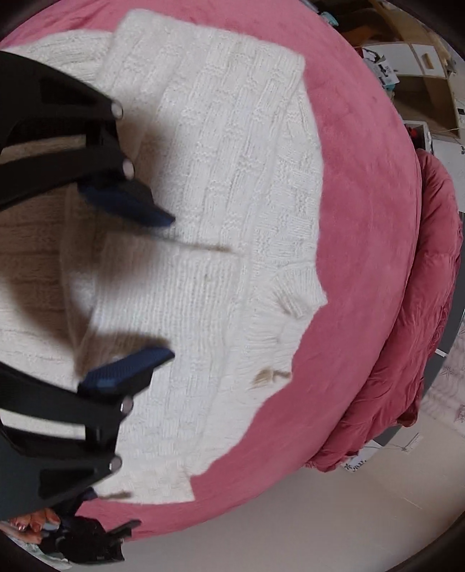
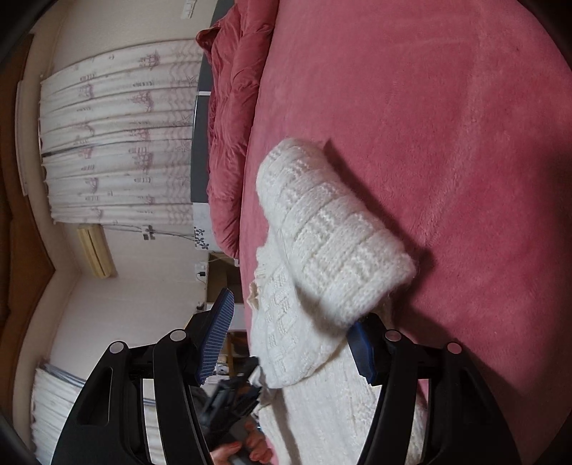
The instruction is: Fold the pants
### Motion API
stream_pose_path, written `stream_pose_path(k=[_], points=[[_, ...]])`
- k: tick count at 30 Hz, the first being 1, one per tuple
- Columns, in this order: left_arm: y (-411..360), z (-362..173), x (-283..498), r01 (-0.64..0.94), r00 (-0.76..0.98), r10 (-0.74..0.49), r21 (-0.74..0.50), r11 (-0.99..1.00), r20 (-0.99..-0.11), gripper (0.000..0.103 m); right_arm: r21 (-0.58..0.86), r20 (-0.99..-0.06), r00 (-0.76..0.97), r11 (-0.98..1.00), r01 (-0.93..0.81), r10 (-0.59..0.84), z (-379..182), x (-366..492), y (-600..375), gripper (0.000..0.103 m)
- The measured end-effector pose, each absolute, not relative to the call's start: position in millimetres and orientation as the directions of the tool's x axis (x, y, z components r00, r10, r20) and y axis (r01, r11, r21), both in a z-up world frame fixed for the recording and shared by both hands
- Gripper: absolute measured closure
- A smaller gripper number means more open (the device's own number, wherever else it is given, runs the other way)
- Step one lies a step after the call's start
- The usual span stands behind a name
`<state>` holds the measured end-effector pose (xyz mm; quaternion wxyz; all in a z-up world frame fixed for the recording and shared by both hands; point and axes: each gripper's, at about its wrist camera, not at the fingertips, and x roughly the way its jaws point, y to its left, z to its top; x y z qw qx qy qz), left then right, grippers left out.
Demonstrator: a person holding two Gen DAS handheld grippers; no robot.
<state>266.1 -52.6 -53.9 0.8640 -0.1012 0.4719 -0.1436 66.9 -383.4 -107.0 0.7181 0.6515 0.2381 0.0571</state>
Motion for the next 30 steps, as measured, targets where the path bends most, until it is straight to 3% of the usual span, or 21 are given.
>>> stream_pose_path(k=[2, 4, 8, 11, 16, 20, 21, 22, 23, 24, 30], points=[[-50.8, -52.1, 266.8, 0.135, 0.525, -0.349, -0.328, 0.935, -0.776, 0.082, 0.964, -0.264, 0.878, 0.14, 0.226, 0.399, -107.8, 69.0, -382.2, 0.043], [-48.4, -47.6, 267.4, 0.164, 0.519, -0.398, -0.368, 0.915, -0.757, 0.091, 0.963, -0.264, 0.877, 0.151, 0.221, 0.401, -107.0, 70.4, -381.7, 0.043], [-33.1, -10.0, 258.1, 0.205, 0.61, -0.45, -0.418, 0.885, -0.652, 0.092, 0.969, -0.238, 0.882, 0.155, 0.19, 0.406, -106.3, 74.2, -383.9, 0.043], [-14.1, 4.9, 255.4, 0.198, 0.673, -0.407, -0.38, 0.903, -0.617, 0.092, 0.97, -0.223, 0.886, 0.181, 0.161, 0.406, -102.7, 79.2, -381.8, 0.043], [20.8, -27.5, 261.5, 0.115, 0.658, -0.343, -0.361, 0.925, -0.671, 0.09, 0.97, -0.224, 0.89, 0.176, 0.166, 0.397, -106.5, 89.6, -378.3, 0.043], [24.1, -61.6, 262.9, 0.084, 0.622, -0.339, -0.37, 0.925, -0.706, 0.076, 0.965, -0.242, 0.895, 0.185, 0.183, 0.376, -112.5, 94.0, -375.9, 0.043], [25.4, -65.4, 262.2, 0.084, 0.632, -0.345, -0.381, 0.921, -0.694, 0.074, 0.963, -0.249, 0.895, 0.197, 0.186, 0.371, -111.5, 95.4, -375.9, 0.049], [25.2, -67.7, 260.5, 0.089, 0.643, -0.352, -0.39, 0.916, -0.68, 0.07, 0.959, -0.256, 0.897, 0.211, 0.189, 0.36, -109.7, 96.1, -375.6, 0.076], [23.9, -68.2, 259.8, 0.095, 0.646, -0.356, -0.391, 0.915, -0.675, 0.065, 0.954, -0.261, 0.9, 0.236, 0.185, 0.35, -107.2, 96.8, -377.2, 0.092], [22.0, -66.8, 261.1, 0.102, 0.648, -0.356, -0.387, 0.917, -0.673, 0.064, 0.946, -0.274, 0.901, 0.263, 0.189, 0.337, -104.5, 96.9, -379.6, 0.096], [12.5, -65.0, 258.4, 0.102, 0.67, -0.312, -0.333, 0.938, -0.673, 0.063, 0.95, -0.289, 0.921, 0.198, 0.242, 0.263, -118.9, 87.5, -399.6, 0.097]])
